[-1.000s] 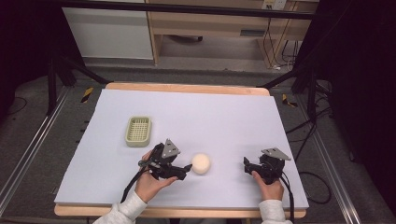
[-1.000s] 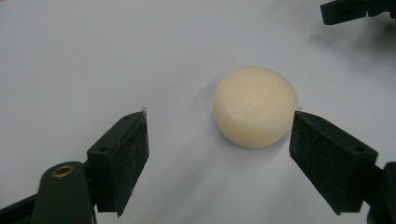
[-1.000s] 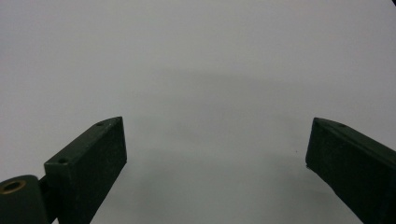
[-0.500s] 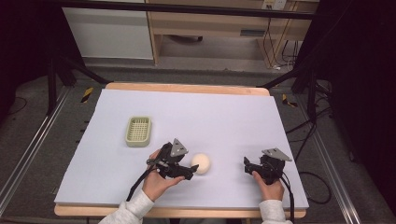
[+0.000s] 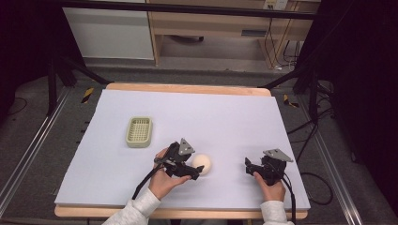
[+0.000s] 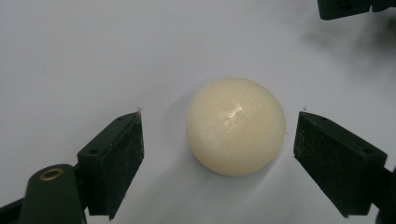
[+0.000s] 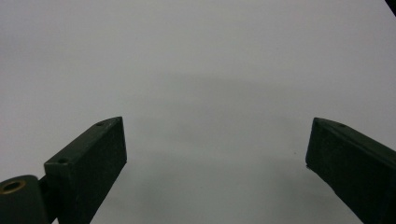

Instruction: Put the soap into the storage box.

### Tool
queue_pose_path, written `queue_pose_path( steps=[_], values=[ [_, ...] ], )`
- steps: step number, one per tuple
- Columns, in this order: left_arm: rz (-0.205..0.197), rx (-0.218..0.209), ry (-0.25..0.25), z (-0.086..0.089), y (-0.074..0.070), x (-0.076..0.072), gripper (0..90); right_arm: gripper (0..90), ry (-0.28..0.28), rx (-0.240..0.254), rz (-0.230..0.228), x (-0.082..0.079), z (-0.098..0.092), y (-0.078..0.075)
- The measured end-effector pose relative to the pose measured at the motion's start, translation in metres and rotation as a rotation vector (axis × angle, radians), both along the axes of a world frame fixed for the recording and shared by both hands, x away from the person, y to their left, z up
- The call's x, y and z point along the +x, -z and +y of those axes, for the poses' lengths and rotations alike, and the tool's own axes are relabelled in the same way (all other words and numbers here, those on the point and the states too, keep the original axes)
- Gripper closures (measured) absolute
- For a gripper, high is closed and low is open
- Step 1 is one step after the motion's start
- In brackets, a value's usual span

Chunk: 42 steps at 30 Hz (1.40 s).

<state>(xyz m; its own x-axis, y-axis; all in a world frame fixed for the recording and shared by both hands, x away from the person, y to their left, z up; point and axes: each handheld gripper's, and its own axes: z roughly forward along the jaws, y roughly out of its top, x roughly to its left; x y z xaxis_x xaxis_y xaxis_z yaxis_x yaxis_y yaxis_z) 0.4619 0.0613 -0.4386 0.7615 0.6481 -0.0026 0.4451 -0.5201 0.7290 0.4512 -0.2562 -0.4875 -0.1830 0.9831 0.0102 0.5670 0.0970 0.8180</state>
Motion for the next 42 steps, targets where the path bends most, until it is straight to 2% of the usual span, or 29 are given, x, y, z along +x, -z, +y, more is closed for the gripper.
queue_pose_path(
  steps=[25, 42],
  values=[
    [0.05, 0.058, 0.017, -0.025, 0.014, 0.01, 13.1, 5.6, -0.001, 0.0, 0.0, 0.0, 0.0, 0.0],
    [0.081, 0.078, 0.01, -0.036, 0.025, 0.015, 16.7, 5.7, -0.004, -0.007, 0.003, 0.0, 0.0, 0.0]
  ],
)
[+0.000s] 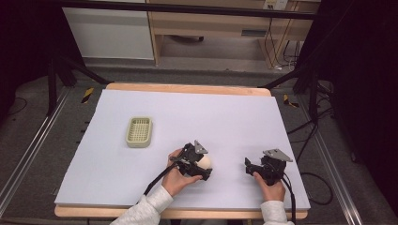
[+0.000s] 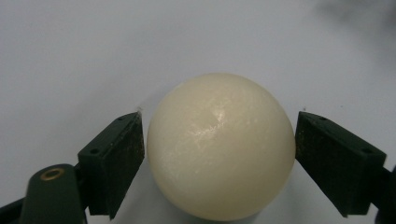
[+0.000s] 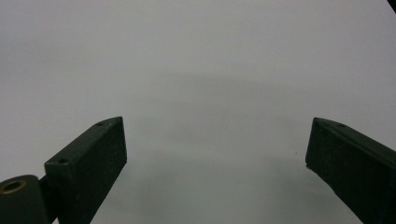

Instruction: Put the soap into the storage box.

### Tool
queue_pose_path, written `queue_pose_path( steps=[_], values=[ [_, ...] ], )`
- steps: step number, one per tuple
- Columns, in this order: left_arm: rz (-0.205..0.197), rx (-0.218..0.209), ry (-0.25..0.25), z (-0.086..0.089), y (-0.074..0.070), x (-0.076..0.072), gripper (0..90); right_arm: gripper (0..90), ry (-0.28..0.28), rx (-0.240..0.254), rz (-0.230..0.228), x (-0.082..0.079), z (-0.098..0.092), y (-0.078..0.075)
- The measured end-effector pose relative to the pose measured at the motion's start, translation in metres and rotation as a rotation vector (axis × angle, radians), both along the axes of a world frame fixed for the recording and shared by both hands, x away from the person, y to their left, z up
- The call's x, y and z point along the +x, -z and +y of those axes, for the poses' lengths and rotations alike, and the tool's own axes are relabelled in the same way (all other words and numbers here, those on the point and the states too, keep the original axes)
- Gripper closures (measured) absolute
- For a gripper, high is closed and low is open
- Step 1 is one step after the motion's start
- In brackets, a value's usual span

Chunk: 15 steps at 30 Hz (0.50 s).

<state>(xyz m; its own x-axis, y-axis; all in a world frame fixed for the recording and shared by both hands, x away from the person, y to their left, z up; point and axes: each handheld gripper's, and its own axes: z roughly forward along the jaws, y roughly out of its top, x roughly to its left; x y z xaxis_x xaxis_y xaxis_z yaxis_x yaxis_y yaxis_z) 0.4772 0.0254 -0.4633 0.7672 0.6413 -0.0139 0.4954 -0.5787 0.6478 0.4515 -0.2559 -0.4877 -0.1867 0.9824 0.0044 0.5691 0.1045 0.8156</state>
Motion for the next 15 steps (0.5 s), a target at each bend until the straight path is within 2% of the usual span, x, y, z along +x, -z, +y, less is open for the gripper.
queue_pose_path(
  steps=[15],
  values=[
    [0.006, 0.022, -0.005, -0.0023, 0.003, 0.0009, 23.2, 5.7, 0.001, -0.002, 0.0, -0.0001, 0.0003, 0.0]
  ],
)
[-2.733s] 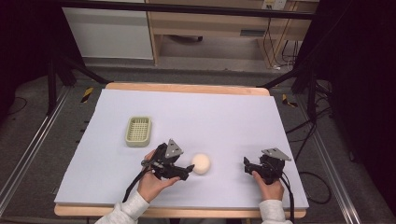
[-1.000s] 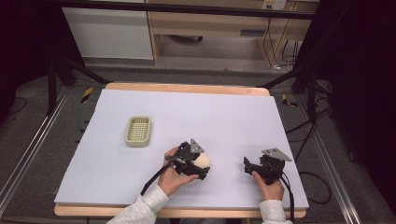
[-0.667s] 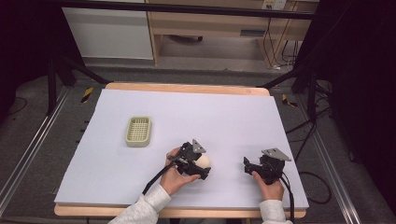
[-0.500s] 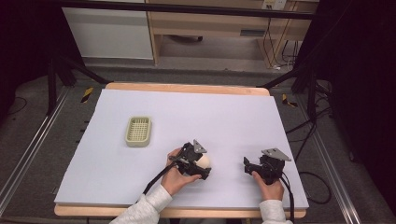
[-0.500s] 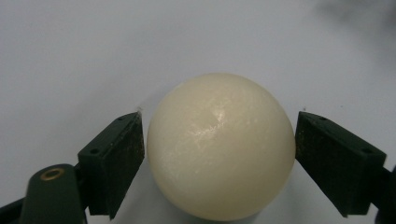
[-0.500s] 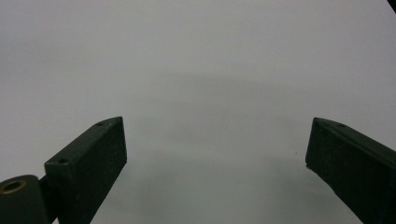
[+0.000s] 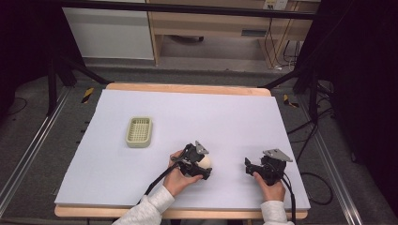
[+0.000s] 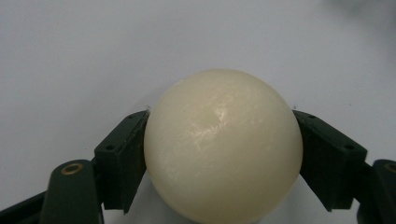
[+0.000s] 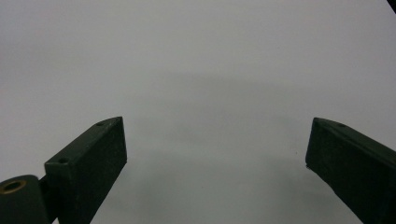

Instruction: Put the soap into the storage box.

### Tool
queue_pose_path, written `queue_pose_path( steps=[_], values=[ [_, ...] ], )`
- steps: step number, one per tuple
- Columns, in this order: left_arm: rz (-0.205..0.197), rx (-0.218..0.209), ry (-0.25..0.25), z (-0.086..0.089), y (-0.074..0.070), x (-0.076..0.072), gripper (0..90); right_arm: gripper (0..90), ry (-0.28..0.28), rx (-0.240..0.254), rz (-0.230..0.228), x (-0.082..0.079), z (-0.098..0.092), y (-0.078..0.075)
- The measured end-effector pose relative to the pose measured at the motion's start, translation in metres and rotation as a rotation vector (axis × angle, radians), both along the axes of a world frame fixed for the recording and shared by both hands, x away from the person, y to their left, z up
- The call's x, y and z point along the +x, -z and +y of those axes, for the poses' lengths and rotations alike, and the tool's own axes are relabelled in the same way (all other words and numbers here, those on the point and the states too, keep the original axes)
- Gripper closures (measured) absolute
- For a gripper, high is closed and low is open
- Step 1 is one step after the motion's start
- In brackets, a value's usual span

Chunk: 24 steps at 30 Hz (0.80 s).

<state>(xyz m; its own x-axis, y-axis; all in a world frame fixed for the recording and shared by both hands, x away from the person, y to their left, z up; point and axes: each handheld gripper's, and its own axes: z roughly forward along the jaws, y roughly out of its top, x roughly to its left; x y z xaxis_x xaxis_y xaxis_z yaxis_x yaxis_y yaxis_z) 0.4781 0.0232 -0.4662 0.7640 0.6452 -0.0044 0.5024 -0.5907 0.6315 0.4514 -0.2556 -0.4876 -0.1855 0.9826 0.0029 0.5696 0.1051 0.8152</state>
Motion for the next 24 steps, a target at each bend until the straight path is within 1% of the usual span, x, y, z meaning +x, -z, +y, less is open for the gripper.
queue_pose_path(
  steps=[3, 4, 6, 8, 10, 13, 17, 19, 24],
  values=[
    [0.007, 0.0, -0.002, 0.0, 0.0004, 0.0004, 23.2, 5.7, -0.001, -0.001, 0.0, 0.0, -0.0001, 0.0],
    [0.009, -0.008, -0.009, -0.0005, 0.0012, 0.0005, 23.2, 5.7, -0.001, -0.001, 0.0, 0.0, -0.0001, 0.0],
    [0.014, 0.007, -0.002, -0.0002, 0.0018, 0.0014, 23.1, 5.6, -0.001, -0.002, -0.001, -0.0001, 0.0001, 0.0],
    [0.014, 0.001, -0.007, -0.0007, 0.0022, 0.0014, 23.3, 5.7, 0.0, -0.001, 0.0, -0.0001, 0.0001, 0.0],
    [0.013, 0.006, -0.003, -0.0004, 0.0019, 0.0014, 23.4, 5.7, 0.001, 0.0, -0.001, -0.0001, 0.0001, 0.0],
    [0.014, 0.002, -0.009, -0.0005, 0.0018, 0.0013, 23.4, 5.6, -0.001, 0.0, -0.001, 0.0001, -0.0001, 0.0],
    [0.023, 0.002, -0.008, 0.0004, 0.0011, 0.0014, 23.5, 5.7, -0.002, 0.001, -0.001, 0.0001, -0.0001, 0.0],
    [0.026, 0.006, -0.003, 0.0013, 0.0005, 0.0013, 23.6, 5.7, -0.002, 0.001, -0.001, 0.0001, -0.0002, 0.0],
    [0.03, -0.005, 0.01, 0.0042, -0.0034, -0.0002, 23.6, 5.7, -0.002, 0.0, -0.002, 0.0002, -0.0003, 0.0001]
  ],
)
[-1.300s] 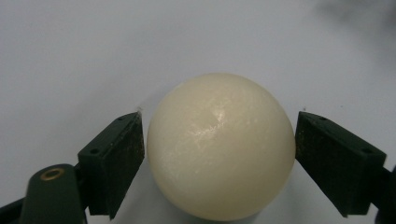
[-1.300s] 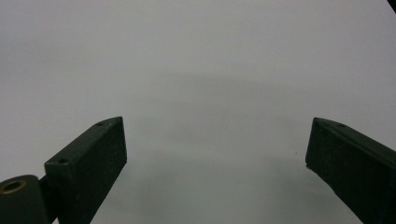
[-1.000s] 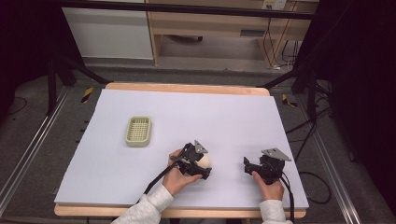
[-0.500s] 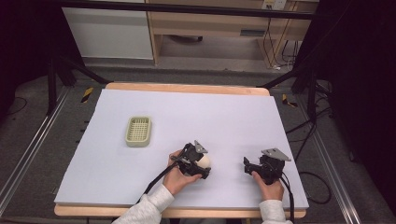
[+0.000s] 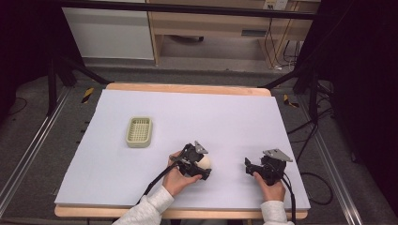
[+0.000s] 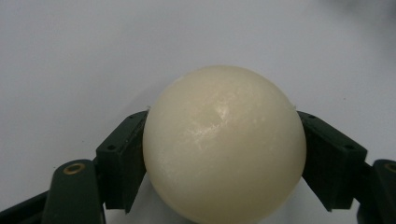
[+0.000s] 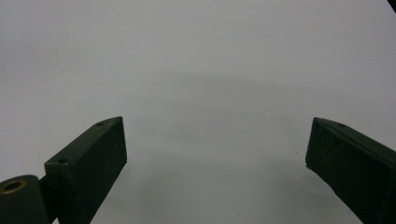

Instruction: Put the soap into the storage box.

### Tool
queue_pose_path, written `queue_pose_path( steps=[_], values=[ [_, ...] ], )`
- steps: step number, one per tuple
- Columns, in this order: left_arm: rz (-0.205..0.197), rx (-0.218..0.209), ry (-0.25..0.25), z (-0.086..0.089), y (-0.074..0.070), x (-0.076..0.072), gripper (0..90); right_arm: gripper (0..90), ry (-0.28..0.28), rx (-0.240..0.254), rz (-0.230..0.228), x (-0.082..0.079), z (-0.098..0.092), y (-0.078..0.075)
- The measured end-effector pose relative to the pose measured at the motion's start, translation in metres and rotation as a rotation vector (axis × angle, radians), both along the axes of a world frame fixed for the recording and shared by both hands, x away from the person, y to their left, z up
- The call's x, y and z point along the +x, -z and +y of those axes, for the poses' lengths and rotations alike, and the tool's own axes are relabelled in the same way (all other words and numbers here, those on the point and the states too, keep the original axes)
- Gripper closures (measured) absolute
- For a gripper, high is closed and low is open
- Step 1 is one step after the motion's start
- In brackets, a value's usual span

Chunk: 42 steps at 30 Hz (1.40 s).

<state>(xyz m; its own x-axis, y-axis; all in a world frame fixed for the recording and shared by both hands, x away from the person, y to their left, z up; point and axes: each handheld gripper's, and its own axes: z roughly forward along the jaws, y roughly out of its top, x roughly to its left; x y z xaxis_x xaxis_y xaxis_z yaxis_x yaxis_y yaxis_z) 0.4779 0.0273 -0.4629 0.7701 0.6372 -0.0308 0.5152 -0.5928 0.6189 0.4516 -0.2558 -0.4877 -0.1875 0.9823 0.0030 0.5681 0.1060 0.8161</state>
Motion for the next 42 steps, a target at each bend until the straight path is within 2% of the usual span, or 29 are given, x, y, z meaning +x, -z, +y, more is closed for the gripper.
queue_pose_path(
  steps=[11, 17, 31, 42],
  values=[
    [-0.01, -0.025, 0.001, 0.013, -0.013, -0.004, 23.6, 5.7, 0.0, 0.0, 0.001, 0.0, 0.0, 0.0],
    [-0.014, -0.024, 0.002, 0.022, -0.019, -0.006, 23.6, 5.7, 0.0, -0.001, 0.001, 0.0, 0.0, 0.0],
    [-0.027, -0.042, -0.027, 0.043, -0.03, -0.006, 23.7, 5.6, 0.0, -0.002, 0.001, 0.0, 0.0, 0.0],
    [-0.034, -0.053, -0.056, 0.067, -0.037, -0.005, 23.7, 5.6, -0.001, -0.001, 0.001, 0.0, 0.0, 0.0]
  ],
)
